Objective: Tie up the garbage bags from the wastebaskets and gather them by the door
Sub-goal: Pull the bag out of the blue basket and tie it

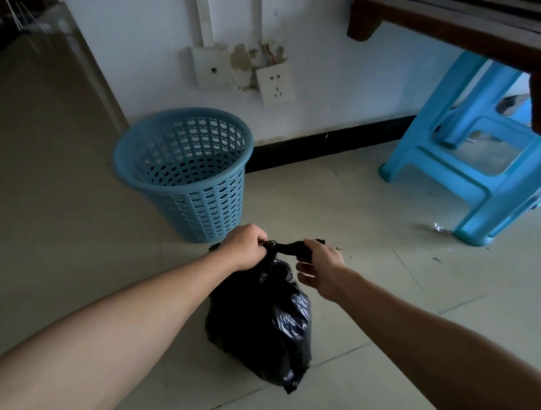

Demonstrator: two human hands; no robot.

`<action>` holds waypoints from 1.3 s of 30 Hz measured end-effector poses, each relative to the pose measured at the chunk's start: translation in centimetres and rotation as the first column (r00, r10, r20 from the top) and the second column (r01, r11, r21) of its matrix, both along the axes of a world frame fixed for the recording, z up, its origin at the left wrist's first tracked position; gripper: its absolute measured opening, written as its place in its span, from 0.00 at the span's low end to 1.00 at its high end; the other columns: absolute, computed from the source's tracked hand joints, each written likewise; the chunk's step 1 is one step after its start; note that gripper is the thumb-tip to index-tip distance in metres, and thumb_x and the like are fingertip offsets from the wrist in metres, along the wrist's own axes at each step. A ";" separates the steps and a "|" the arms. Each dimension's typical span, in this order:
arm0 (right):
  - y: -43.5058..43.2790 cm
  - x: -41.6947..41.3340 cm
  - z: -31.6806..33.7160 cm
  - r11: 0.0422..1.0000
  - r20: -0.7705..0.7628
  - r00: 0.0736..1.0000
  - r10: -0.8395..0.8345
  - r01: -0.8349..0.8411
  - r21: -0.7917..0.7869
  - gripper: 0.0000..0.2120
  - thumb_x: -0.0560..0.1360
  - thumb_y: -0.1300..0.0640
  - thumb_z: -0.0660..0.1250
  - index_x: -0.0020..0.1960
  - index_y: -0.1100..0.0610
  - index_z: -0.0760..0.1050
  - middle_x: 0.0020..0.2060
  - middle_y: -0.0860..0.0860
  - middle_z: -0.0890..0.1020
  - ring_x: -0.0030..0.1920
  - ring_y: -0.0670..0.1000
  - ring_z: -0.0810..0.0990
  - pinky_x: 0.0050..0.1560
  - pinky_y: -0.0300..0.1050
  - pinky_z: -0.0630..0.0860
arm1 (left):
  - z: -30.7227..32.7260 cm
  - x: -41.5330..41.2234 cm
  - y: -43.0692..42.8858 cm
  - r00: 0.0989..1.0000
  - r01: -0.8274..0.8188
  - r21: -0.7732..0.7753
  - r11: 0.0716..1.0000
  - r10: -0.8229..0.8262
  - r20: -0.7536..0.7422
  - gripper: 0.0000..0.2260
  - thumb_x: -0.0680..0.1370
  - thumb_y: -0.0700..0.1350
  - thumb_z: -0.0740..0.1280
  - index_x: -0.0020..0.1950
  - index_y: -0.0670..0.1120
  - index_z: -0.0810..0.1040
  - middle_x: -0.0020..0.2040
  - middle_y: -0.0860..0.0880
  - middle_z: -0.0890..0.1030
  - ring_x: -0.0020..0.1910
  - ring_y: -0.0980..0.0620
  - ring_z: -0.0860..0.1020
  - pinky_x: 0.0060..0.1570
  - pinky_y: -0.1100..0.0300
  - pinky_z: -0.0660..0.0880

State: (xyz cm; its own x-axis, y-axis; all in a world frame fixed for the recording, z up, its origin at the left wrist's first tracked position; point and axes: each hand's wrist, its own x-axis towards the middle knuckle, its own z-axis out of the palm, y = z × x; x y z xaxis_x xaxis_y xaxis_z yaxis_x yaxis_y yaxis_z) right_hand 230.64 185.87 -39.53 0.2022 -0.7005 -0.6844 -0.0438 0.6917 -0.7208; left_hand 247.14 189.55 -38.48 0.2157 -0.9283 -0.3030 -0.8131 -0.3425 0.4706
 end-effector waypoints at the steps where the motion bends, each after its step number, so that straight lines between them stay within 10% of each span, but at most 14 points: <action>1: -0.1 0.0 0.1 1.000 0.018 1.000 -0.008 0.007 0.024 0.11 0.81 0.55 0.60 0.46 0.60 0.76 0.35 0.53 0.75 0.30 0.51 0.72 0.29 0.42 0.71 | 0.2 0.2 0.0 0.996 -0.026 0.012 1.000 0.027 -0.083 0.05 0.73 0.41 0.66 0.38 0.47 0.80 0.36 0.45 0.80 0.39 0.44 0.77 0.39 0.56 0.72; 6: -0.3 -0.7 0.2 0.994 0.053 0.998 -0.036 0.030 0.102 0.11 0.81 0.55 0.61 0.44 0.61 0.76 0.34 0.54 0.76 0.30 0.52 0.73 0.31 0.42 0.71 | 1.2 0.6 0.3 0.897 -0.083 0.142 0.986 0.136 -0.421 0.09 0.71 0.48 0.71 0.43 0.42 0.82 0.38 0.46 0.80 0.38 0.48 0.78 0.42 0.57 0.75; 21: 0.4 0.6 0.5 0.996 0.077 0.995 0.064 -0.068 0.052 0.11 0.81 0.56 0.60 0.45 0.61 0.76 0.34 0.54 0.76 0.30 0.50 0.74 0.30 0.43 0.71 | 0.3 -0.4 0.2 0.970 0.024 -0.040 0.999 -0.013 0.243 0.05 0.71 0.38 0.64 0.38 0.43 0.79 0.36 0.44 0.79 0.38 0.41 0.79 0.32 0.57 0.69; 31: -0.4 0.4 1.0 0.997 0.113 0.993 0.031 -0.038 0.064 0.08 0.80 0.56 0.62 0.48 0.60 0.76 0.33 0.54 0.76 0.30 0.50 0.74 0.30 0.43 0.72 | 3.3 1.9 0.5 0.867 -0.131 0.192 0.973 0.206 -0.453 0.08 0.72 0.43 0.64 0.37 0.39 0.76 0.38 0.38 0.78 0.38 0.43 0.79 0.40 0.53 0.78; 39: -0.3 0.7 2.0 0.997 0.027 1.000 0.013 -0.011 -0.075 0.10 0.81 0.59 0.60 0.43 0.60 0.75 0.31 0.54 0.75 0.27 0.49 0.74 0.28 0.40 0.71 | 4.1 3.2 1.3 0.916 -0.098 0.155 0.983 0.150 -0.371 0.05 0.76 0.32 0.67 0.49 0.38 0.81 0.44 0.40 0.83 0.39 0.43 0.83 0.42 0.56 0.83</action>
